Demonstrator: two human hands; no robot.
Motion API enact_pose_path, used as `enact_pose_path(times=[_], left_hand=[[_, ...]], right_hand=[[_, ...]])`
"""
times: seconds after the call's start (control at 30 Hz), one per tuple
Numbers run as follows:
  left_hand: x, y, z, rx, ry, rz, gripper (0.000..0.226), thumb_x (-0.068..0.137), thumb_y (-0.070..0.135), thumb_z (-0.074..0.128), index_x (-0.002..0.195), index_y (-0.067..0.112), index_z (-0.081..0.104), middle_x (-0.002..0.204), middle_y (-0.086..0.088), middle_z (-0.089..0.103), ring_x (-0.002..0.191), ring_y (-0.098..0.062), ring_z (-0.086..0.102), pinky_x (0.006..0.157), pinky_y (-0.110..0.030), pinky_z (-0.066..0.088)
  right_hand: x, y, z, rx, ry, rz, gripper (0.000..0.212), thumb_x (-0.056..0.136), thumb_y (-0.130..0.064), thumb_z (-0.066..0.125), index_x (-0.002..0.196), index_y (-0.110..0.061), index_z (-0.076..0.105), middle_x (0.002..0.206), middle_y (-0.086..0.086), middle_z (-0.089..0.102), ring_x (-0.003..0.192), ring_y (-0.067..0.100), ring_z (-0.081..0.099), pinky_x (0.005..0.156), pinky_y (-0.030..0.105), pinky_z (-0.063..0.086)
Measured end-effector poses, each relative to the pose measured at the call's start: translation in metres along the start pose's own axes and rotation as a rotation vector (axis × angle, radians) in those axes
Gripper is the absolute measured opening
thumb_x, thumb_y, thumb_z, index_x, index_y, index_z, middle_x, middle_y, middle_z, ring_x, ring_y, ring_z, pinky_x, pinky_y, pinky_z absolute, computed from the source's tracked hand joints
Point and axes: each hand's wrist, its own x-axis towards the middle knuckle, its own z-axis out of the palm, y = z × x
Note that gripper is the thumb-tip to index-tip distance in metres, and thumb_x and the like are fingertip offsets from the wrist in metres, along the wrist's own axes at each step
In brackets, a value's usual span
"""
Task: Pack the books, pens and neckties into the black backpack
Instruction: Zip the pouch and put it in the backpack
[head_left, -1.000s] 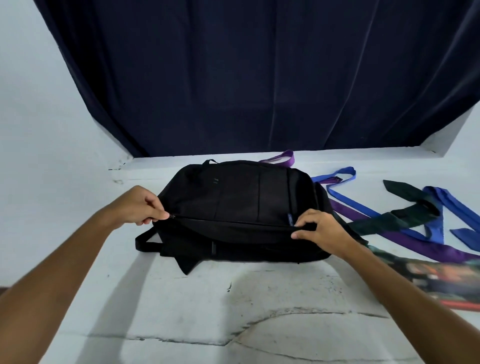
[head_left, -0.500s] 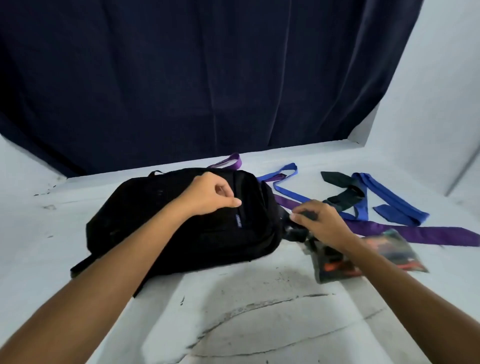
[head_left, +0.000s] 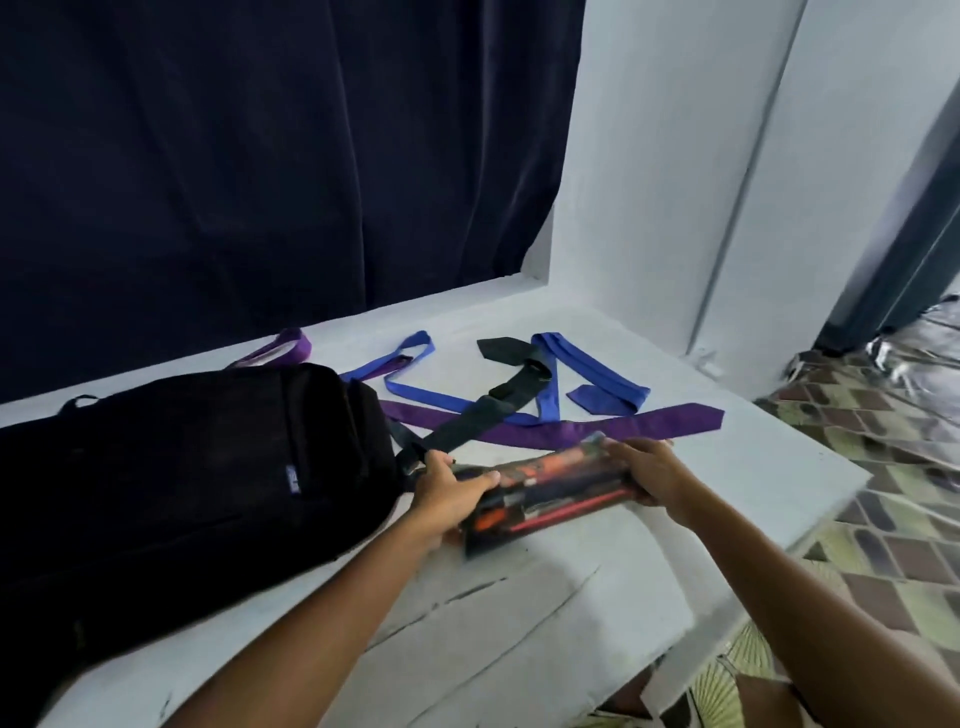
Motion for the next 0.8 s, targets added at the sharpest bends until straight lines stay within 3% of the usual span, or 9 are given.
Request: enact_pose_path(times=[0.1,0.17,0.23,0.3,0.43,0.53,0.6,0.7,0.8], left_hand=[[-0.001,-0.003,0.007,-0.284,-0.017,-0.068,0.061,0.08,0.023,0.08,0.125,0.015,0.039,0.124,-0.004,0.047,0.108,-0.02,0.051,0.087,-0.031,0.046],[0.0,0.001,0.001,-0.385,0.008,-0.052,0.061,0.074,0.016,0.085,0.119,0.018,0.043,0.127,-0.008,0.051,0.111,-0.024,0.057,0.094,-0.039,0.051],[-0.002,0.015,-0.016,-0.434,0.026,0.01,0.06,0.068,0.013,0.088,0.114,0.022,0.05,0.123,-0.007,0.054,0.109,-0.026,0.06,0.093,-0.045,0.054],[-0.006,0.034,-0.042,-0.436,0.011,0.116,0.055,0.067,0.011,0.088,0.107,0.026,0.054,0.116,-0.009,0.058,0.103,-0.027,0.063,0.085,-0.044,0.058],[-0.019,0.075,-0.105,-0.467,0.0,0.254,0.044,0.081,0.005,0.076,0.118,0.019,0.056,0.1,-0.012,0.066,0.079,-0.021,0.067,0.064,-0.032,0.057],[-0.029,0.079,-0.153,-1.045,0.014,0.144,0.036,0.092,0.028,0.064,0.118,0.008,0.052,0.082,-0.013,0.073,0.068,-0.023,0.072,0.06,-0.034,0.059],[-0.029,0.059,-0.169,-1.337,0.02,0.126,0.058,0.087,0.048,0.064,0.124,0.005,0.052,0.106,-0.023,0.07,0.094,-0.034,0.071,0.081,-0.05,0.058],[-0.041,0.035,-0.155,-1.108,0.028,0.147,0.085,0.072,0.066,0.068,0.14,0.02,0.046,0.131,-0.013,0.059,0.118,-0.031,0.059,0.097,-0.052,0.048],[-0.044,0.027,-0.144,-0.885,0.131,0.265,0.072,0.077,0.051,0.074,0.138,0.027,0.044,0.122,-0.003,0.067,0.113,-0.021,0.064,0.098,-0.044,0.05]], right_hand=[[0.0,0.0,0.0,0.044,-0.079,0.026,0.031,0.09,-0.036,0.066,0.108,-0.011,0.065,0.083,0.007,0.063,0.072,0.017,0.057,0.063,0.028,0.047],[0.001,-0.005,-0.002,0.089,-0.165,0.047,0.032,0.083,-0.032,0.075,0.104,-0.009,0.067,0.083,0.01,0.064,0.07,0.017,0.058,0.065,0.03,0.05],[0.002,-0.011,-0.007,0.255,-0.315,0.057,0.054,0.063,-0.035,0.088,0.105,-0.008,0.067,0.09,0.013,0.067,0.074,0.021,0.062,0.074,0.039,0.053],[0.003,-0.019,-0.007,0.456,-0.495,0.06,0.078,0.047,-0.035,0.094,0.114,-0.009,0.065,0.098,0.013,0.069,0.08,0.023,0.067,0.073,0.037,0.056],[-0.008,-0.053,0.018,0.74,-0.678,0.037,0.091,0.036,-0.024,0.1,0.117,-0.005,0.061,0.105,0.017,0.07,0.086,0.029,0.071,0.07,0.038,0.06],[-0.02,-0.084,0.055,1.008,-0.698,0.038,0.101,0.037,-0.011,0.099,0.127,-0.003,0.056,0.117,0.021,0.067,0.095,0.035,0.07,0.073,0.044,0.06],[-0.034,-0.108,0.086,1.142,-0.693,0.025,0.086,0.052,-0.007,0.092,0.13,-0.003,0.056,0.122,0.022,0.065,0.098,0.035,0.069,0.075,0.047,0.061],[-0.06,-0.136,0.137,1.229,-0.669,-0.061,0.055,0.08,-0.007,0.066,0.134,-0.002,0.053,0.128,0.021,0.062,0.114,0.036,0.062,0.092,0.049,0.054],[-0.082,-0.149,0.18,1.167,-0.625,-0.174,0.051,0.078,-0.005,0.068,0.127,0.001,0.056,0.121,0.02,0.067,0.114,0.036,0.063,0.091,0.046,0.055]])
